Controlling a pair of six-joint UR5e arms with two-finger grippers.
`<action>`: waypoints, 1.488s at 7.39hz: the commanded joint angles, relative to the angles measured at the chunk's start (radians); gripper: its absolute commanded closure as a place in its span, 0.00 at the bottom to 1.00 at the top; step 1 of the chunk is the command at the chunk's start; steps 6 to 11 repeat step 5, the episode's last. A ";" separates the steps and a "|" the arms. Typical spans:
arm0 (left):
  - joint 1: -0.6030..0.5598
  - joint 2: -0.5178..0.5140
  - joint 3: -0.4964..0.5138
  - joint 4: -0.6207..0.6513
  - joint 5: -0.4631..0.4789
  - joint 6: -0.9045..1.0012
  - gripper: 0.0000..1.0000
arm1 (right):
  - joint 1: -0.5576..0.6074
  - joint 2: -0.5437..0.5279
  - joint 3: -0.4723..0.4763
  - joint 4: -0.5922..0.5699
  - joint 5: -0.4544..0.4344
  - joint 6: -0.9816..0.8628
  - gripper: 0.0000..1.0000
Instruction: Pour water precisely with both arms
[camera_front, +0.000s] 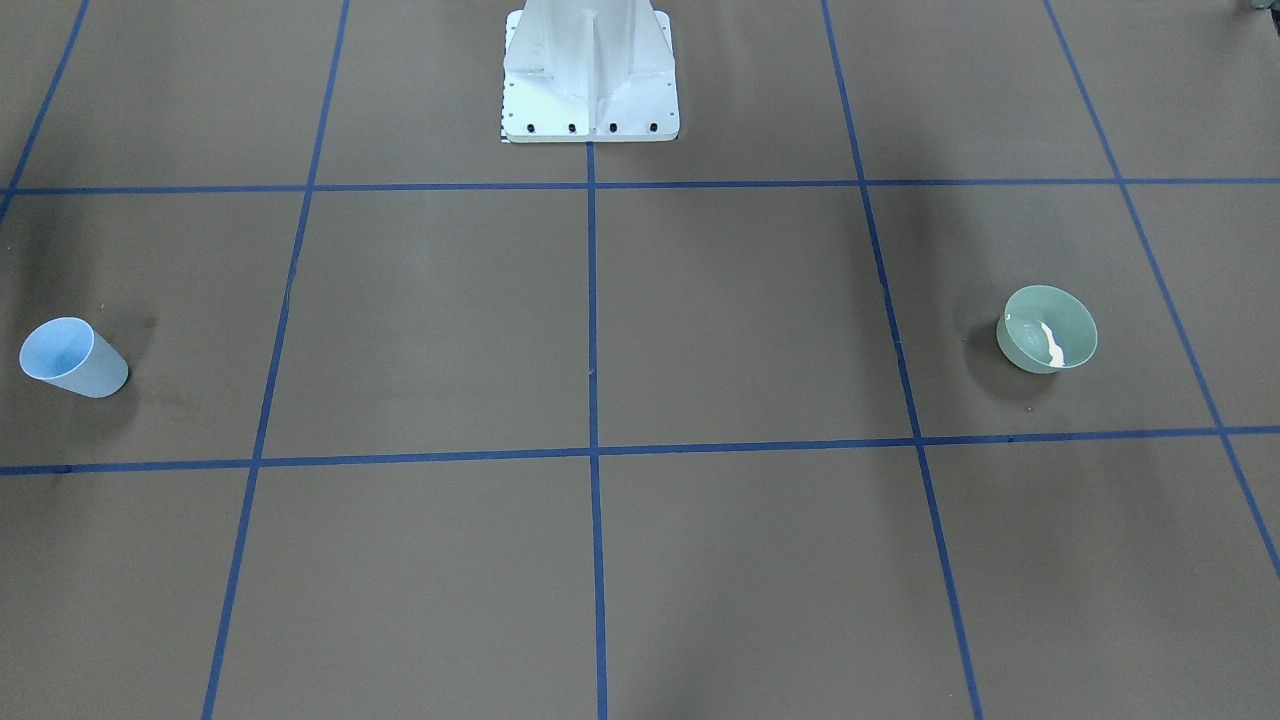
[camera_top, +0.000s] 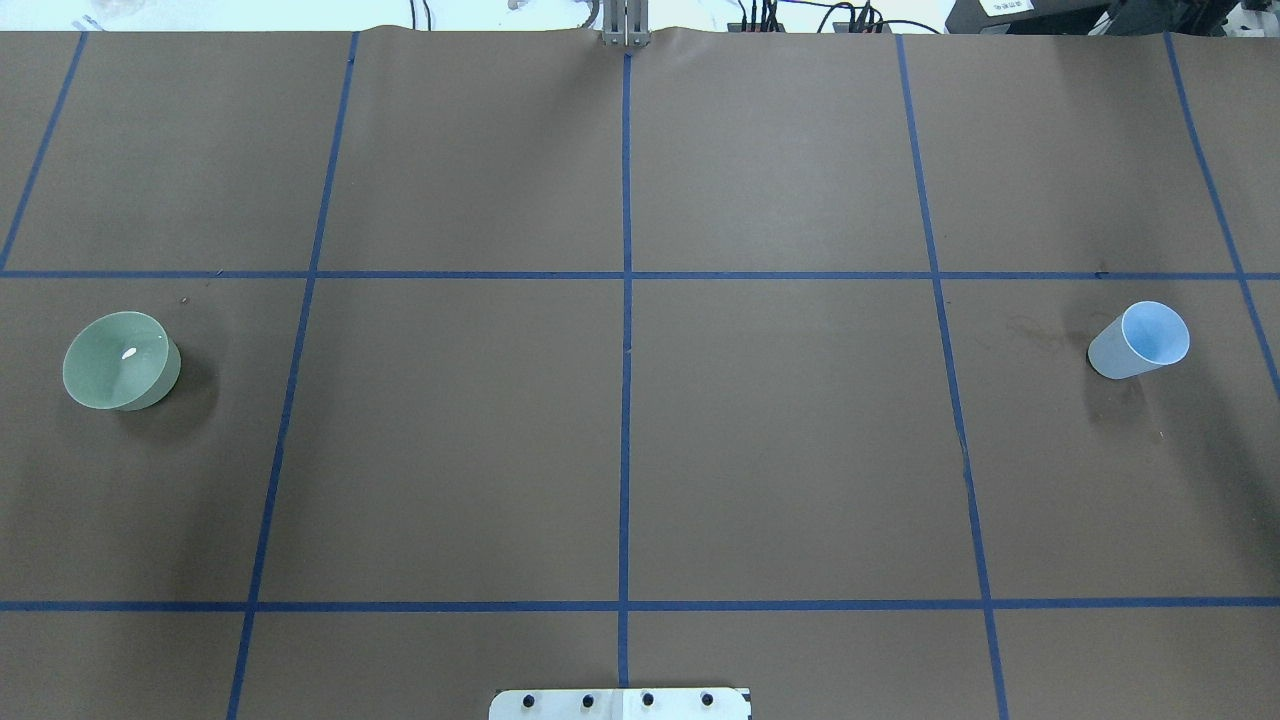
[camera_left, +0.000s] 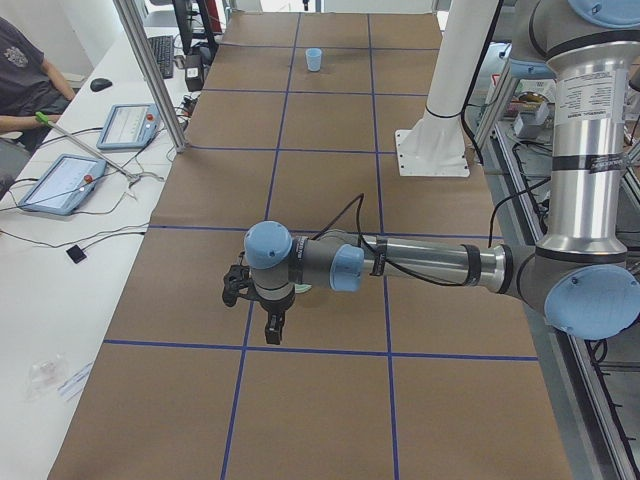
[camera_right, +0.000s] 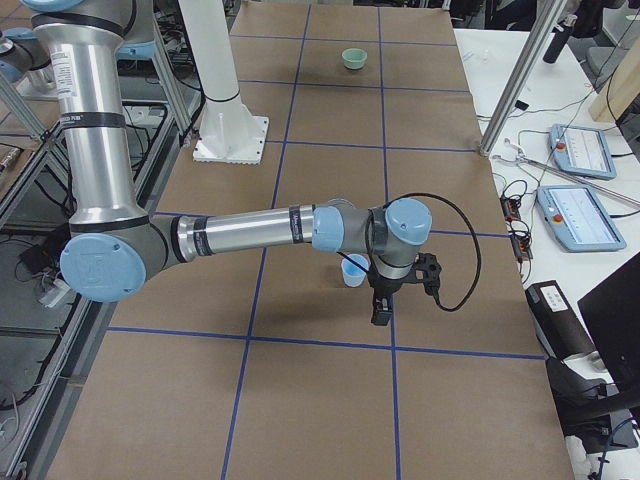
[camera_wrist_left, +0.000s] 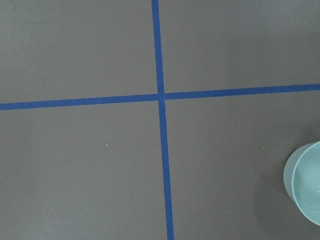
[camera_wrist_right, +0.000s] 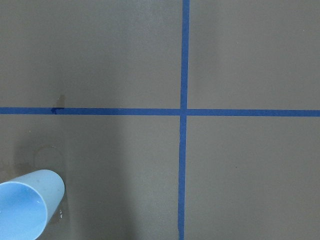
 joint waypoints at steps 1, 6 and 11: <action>0.000 0.001 0.001 0.008 0.000 0.001 0.00 | 0.000 0.000 0.000 0.000 0.000 0.000 0.01; 0.002 0.007 0.001 0.011 0.000 -0.001 0.00 | 0.000 0.001 -0.004 0.000 0.012 0.006 0.01; 0.002 0.007 0.001 0.011 0.000 -0.001 0.00 | 0.000 0.001 -0.004 0.000 0.012 0.006 0.01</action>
